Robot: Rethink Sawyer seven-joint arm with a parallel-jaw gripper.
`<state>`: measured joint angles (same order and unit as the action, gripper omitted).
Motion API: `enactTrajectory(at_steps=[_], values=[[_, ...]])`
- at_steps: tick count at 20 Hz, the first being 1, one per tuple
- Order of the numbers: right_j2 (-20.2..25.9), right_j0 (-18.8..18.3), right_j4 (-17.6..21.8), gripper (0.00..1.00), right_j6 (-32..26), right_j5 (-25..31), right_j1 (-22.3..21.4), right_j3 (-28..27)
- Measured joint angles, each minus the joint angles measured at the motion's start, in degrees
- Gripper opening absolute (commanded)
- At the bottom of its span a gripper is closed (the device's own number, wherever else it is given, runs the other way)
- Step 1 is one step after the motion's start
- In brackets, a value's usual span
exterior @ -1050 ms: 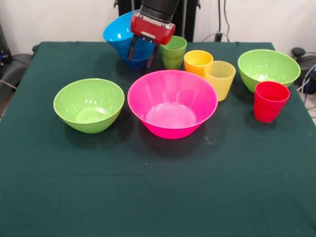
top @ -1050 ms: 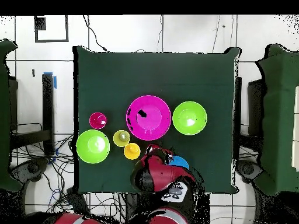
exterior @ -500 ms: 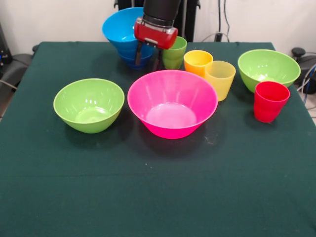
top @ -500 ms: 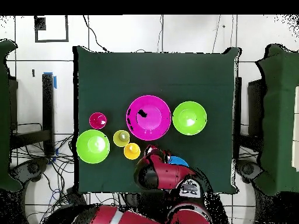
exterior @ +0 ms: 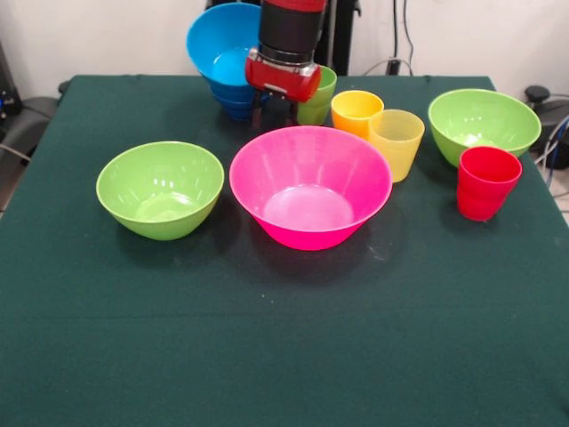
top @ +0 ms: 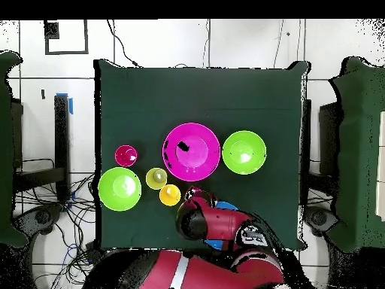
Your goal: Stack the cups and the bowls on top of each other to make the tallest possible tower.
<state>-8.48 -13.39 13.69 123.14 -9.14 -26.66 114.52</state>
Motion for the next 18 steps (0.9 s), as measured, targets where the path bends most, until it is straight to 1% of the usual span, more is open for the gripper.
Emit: enactTrajectory(at_steps=[6,18], values=[[0.84,0.00,0.00,1.00,0.00,0.01,0.98,0.01],[1.90,0.00,0.00,1.00,0.00,0.01,1.00,0.00]])
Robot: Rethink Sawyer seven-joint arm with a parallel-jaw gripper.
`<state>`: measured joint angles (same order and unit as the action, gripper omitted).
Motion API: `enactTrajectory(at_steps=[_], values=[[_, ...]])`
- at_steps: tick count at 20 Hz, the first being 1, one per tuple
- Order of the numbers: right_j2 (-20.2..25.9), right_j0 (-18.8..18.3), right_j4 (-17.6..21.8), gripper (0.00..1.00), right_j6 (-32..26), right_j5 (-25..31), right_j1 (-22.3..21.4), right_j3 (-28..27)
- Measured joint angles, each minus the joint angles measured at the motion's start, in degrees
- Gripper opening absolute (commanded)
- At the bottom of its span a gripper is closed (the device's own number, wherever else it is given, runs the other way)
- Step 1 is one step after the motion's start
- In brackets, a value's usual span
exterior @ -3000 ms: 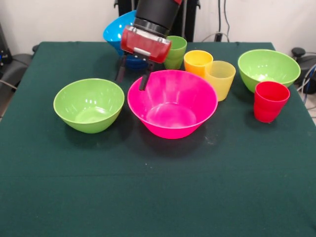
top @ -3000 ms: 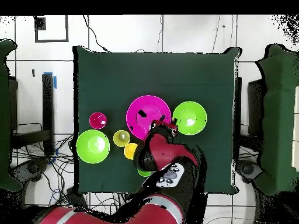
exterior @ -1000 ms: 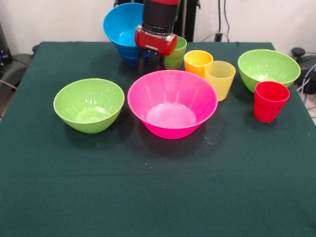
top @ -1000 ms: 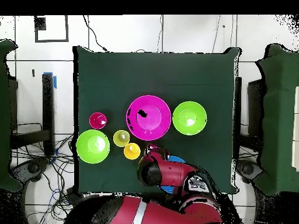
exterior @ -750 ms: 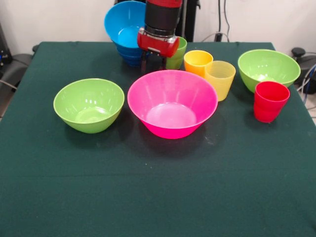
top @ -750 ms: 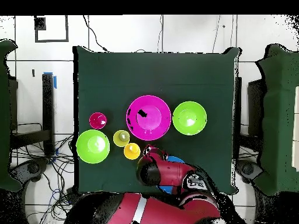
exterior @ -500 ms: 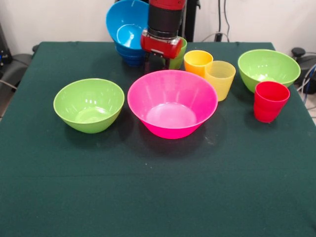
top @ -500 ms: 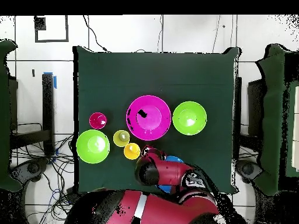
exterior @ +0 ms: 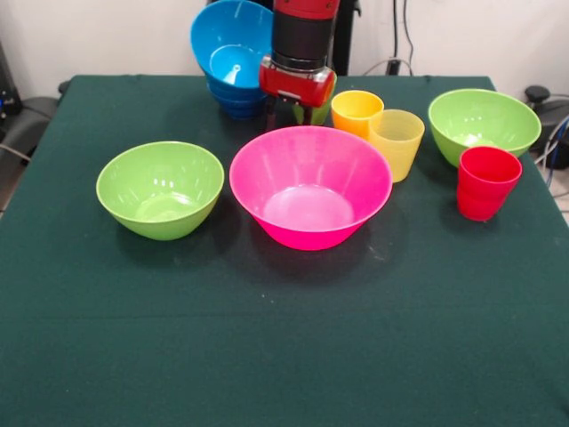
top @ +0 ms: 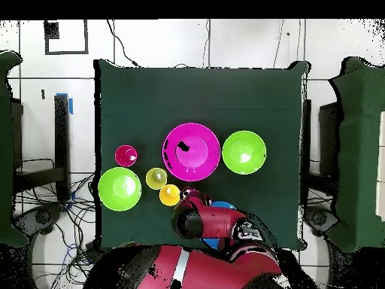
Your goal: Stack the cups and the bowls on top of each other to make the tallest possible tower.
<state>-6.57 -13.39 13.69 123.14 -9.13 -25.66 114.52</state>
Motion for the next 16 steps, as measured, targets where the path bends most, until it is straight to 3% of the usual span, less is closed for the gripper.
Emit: enactTrajectory(at_steps=[6,10,11,15,16], values=[[-0.01,0.18,0.01,1.00,0.00,0.27,-0.46,0.02],[-0.02,1.17,-0.07,1.00,0.00,3.85,-3.53,0.27],[-0.08,2.17,-0.37,1.00,0.00,7.95,-6.29,0.31],[-0.09,3.66,-1.04,1.00,0.00,15.72,-10.87,0.35],[-0.08,4.37,-1.65,1.00,0.00,21.90,-14.22,0.33]])
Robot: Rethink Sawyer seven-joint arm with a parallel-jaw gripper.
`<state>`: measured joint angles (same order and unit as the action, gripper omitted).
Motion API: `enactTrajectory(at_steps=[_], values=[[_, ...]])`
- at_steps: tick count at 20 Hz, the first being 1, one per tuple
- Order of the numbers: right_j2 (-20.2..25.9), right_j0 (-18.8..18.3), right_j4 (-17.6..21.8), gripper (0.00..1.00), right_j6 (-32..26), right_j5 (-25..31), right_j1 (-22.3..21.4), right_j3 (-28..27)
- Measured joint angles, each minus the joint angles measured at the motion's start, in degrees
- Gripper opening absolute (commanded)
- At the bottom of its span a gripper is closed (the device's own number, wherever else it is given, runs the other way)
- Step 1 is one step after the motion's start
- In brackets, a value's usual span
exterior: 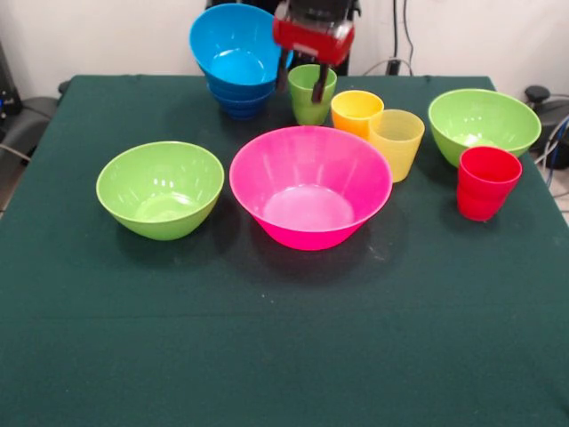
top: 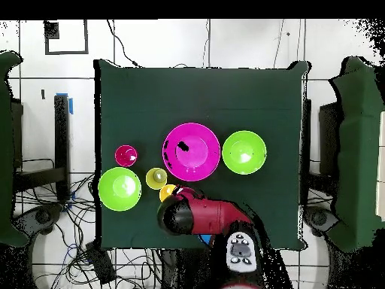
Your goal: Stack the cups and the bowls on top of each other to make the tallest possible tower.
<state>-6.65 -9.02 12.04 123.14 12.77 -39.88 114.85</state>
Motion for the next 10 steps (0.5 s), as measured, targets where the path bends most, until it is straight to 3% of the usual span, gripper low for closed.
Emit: enactTrajectory(at_steps=[6,10], values=[[0.02,0.28,-0.56,1.00,0.00,14.89,-7.93,-0.83],[0.13,0.09,-0.53,1.00,0.00,17.81,-10.46,-1.50]])
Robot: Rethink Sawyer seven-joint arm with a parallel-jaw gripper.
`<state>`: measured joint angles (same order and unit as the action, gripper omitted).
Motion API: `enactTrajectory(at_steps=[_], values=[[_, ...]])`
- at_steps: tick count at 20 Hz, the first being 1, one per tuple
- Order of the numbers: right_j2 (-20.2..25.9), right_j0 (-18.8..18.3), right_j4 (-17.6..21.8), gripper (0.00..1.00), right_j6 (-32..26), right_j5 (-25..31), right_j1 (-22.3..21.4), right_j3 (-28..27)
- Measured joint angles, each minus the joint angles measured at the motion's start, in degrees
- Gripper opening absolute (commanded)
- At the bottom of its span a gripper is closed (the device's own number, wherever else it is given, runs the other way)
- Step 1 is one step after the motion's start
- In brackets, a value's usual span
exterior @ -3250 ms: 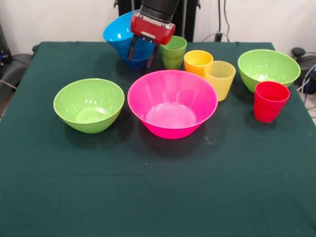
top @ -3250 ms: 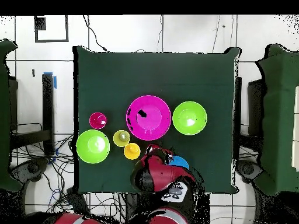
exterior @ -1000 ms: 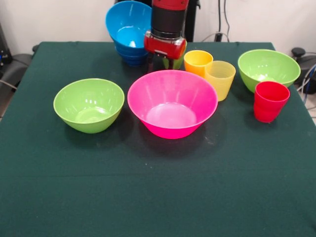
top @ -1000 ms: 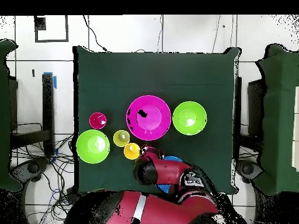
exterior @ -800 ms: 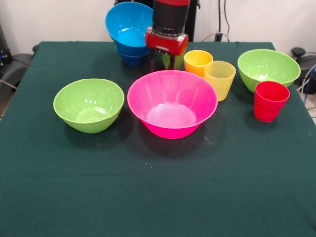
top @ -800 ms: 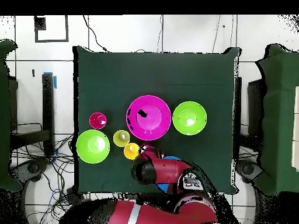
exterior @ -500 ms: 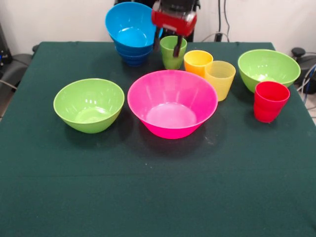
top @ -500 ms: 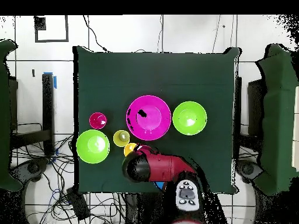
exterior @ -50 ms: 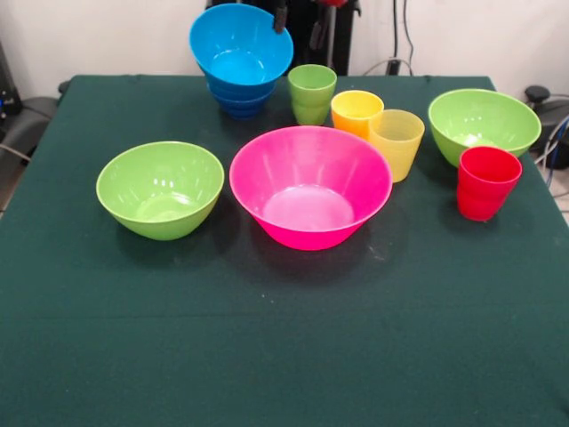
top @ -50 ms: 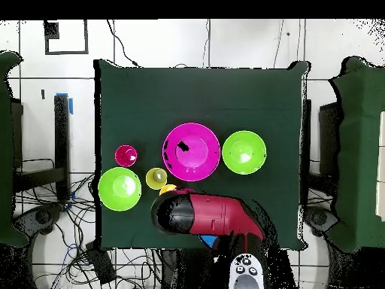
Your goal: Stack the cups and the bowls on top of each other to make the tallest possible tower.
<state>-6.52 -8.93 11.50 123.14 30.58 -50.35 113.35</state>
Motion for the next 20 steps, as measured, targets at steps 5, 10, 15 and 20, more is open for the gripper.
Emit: enactTrajectory(at_steps=[5,10,15,20], values=[[0.77,-1.41,0.01,1.00,0.00,-0.51,-0.11,-1.26],[1.14,-2.46,0.02,1.00,0.00,-5.55,2.88,-2.90],[1.25,-3.01,1.10,1.00,0.00,-14.55,7.87,-4.47],[1.28,-3.04,2.43,1.00,0.00,-22.27,13.36,-5.99]])
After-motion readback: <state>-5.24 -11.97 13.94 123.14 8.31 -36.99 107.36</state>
